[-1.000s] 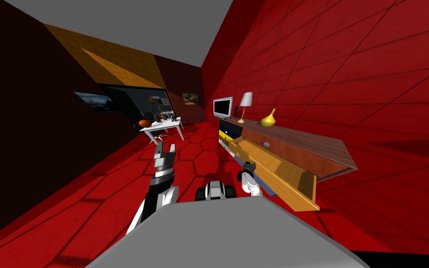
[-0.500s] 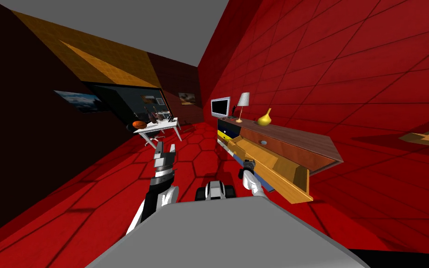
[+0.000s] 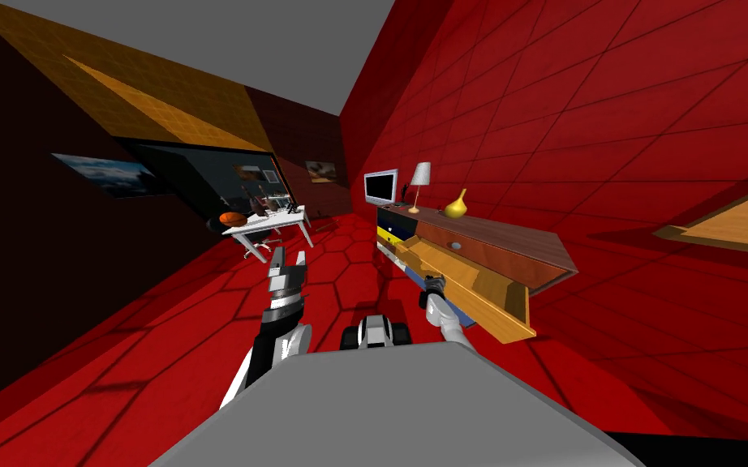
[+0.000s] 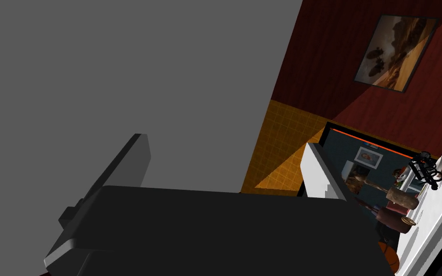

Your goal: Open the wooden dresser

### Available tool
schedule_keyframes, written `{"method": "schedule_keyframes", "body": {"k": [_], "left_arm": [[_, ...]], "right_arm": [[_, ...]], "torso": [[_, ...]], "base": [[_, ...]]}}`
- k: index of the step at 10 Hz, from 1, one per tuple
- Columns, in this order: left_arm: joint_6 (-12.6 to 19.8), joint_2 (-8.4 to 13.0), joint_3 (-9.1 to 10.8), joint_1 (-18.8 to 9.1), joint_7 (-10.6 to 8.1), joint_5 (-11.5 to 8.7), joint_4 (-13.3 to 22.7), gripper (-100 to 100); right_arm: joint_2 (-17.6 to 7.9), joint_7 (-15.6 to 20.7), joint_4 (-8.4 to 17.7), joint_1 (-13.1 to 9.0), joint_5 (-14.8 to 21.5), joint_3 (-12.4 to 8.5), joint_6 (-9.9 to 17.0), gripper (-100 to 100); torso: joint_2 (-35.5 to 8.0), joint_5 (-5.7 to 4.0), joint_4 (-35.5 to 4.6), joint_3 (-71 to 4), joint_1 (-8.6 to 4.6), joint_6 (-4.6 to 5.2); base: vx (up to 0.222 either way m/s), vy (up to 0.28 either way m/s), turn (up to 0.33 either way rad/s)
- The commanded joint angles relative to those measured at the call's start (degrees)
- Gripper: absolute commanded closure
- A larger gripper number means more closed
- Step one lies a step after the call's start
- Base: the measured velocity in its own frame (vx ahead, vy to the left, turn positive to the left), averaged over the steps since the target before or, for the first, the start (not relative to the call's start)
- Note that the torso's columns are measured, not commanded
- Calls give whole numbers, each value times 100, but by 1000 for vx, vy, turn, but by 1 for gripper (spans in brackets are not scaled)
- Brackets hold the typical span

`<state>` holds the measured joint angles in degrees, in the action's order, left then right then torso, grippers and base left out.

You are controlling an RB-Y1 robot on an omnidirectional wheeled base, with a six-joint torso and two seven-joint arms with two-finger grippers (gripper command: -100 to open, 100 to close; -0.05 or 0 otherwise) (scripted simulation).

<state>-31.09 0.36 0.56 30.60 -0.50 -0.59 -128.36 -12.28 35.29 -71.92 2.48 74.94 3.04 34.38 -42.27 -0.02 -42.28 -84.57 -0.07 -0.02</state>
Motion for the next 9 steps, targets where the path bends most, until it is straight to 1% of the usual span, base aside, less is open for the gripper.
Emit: {"method": "schedule_keyframes", "body": {"k": [1, 2, 3, 4, 9], "left_arm": [[0, 0, 0, 1, 0, 0, 0, 0], [0, 0, 0, 0, 0, 0, 0, 0], [0, 0, 0, 0, 0, 0, 0, 0], [0, 0, 0, 0, 0, 0, 0, 0], [0, 0, 0, 0, 0, 0, 0, 0]], "right_arm": [[33, 228, 1, -79, 51, -346, -433, -100], [33, 228, 1, -79, 51, -346, -482, -100], [35, 211, 14, -81, 65, -323, -419, -100], [36, 209, 15, -82, 67, -326, -440, 0], [36, 209, 15, -82, 67, -326, -438, 0]], "torso": [[-1, 2, 0, 0, 7, 6], [-2, 3, 0, 1, 11, 1], [0, 1, 0, 0, 4, 0], [1, -1, 1, -1, -2, 2], [-1, 2, 0, 0, 8, 2]], "base": [[-12, 61, -128], [-8, 37, 3], [-3, 14, 5], [0, 0, 0], [0, 0, 0]]}}
